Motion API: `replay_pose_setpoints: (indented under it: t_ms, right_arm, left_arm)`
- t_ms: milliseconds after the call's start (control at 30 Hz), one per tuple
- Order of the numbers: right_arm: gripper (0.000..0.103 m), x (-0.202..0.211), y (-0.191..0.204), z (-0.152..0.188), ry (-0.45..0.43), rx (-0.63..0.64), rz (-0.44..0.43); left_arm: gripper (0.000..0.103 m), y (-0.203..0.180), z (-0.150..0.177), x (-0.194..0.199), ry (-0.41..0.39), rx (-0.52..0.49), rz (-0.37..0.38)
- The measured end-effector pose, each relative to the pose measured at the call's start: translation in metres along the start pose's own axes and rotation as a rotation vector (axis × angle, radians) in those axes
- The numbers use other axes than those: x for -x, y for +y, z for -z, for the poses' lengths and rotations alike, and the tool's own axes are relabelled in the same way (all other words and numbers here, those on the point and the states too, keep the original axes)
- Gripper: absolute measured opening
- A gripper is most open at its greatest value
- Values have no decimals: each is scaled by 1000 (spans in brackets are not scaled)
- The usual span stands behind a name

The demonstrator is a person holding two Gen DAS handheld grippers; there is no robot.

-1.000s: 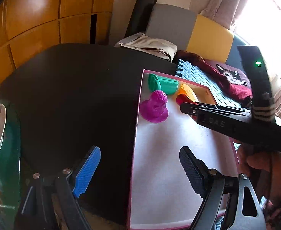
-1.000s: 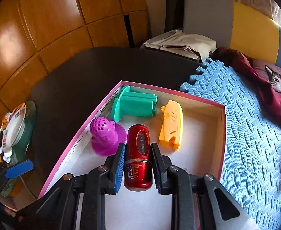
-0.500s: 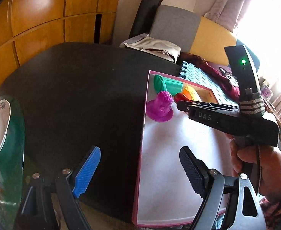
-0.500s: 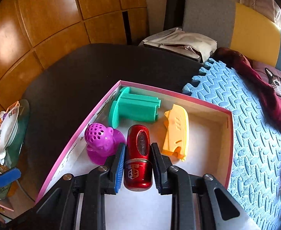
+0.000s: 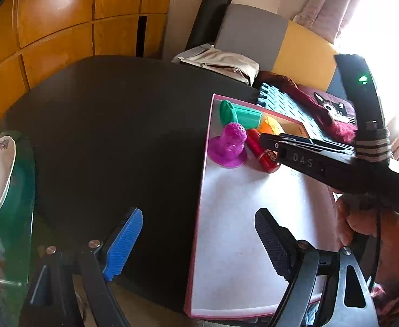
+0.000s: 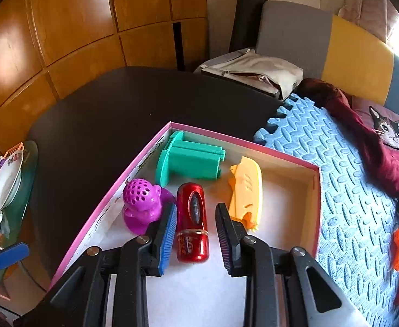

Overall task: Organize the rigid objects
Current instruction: 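Lower the red cylinder into the tray and open the right gripper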

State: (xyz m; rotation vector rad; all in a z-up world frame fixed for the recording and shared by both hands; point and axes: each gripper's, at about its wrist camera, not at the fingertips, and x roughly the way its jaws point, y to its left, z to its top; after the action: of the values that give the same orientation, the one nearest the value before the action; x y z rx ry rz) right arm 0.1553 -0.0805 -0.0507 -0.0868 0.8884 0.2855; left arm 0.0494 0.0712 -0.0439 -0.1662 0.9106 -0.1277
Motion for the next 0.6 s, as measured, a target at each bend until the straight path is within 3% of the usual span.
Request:
replay_pose_setpoints:
  t_ms: [367,600]
  right_arm:
    - [29,49,-9,21,-50,-35,11]
    - [29,93,-25,58,-103,-56,56]
  left_arm:
    - [90,-10,2,1,14,8,20]
    - [90,-31,6,6,7,-35,49]
